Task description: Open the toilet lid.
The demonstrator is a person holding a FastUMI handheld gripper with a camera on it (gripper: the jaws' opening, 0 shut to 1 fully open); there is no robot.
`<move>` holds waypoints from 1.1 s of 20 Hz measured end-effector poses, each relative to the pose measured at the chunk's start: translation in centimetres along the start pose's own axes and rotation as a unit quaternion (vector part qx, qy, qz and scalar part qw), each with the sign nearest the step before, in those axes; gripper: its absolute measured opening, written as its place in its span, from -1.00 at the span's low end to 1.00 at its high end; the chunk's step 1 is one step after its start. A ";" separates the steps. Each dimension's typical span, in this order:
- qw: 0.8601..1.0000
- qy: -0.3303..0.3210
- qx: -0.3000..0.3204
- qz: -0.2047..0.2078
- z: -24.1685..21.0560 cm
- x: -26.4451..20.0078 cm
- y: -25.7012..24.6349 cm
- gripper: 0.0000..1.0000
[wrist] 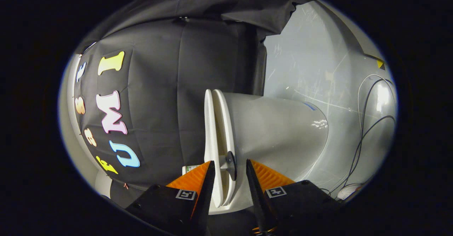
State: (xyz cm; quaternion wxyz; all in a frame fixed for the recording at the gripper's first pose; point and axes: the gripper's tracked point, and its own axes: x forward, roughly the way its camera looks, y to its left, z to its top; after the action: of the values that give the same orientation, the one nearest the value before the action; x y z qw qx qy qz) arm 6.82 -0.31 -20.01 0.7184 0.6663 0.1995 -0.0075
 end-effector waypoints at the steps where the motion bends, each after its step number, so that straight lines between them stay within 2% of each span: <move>1: 1.000 -0.004 0.004 0.009 0.2 0.0 0.4 0.14; 4: 1.000 -0.010 0.000 0.008 0.5 -0.1 0.3 -0.28; 5: 1.000 -0.008 0.008 0.016 0.4 0.0 0.6 -0.28; 8: 1.000 -0.019 0.001 0.004 1.1 0.3 -0.3 -0.66; 14: 1.000 -0.001 0.011 0.028 0.4 0.0 0.8 -0.65; 15: 1.000 -0.004 0.007 0.019 0.4 0.5 0.4 -0.65; 17: 1.000 -0.010 -0.001 0.011 0.6 0.3 0.0 -0.90; 22: 1.000 -0.008 0.004 0.012 0.5 0.2 0.2 -0.90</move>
State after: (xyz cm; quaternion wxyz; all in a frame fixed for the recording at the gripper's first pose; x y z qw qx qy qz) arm 7.21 -0.75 -19.89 0.7172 0.6715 0.1861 -0.0051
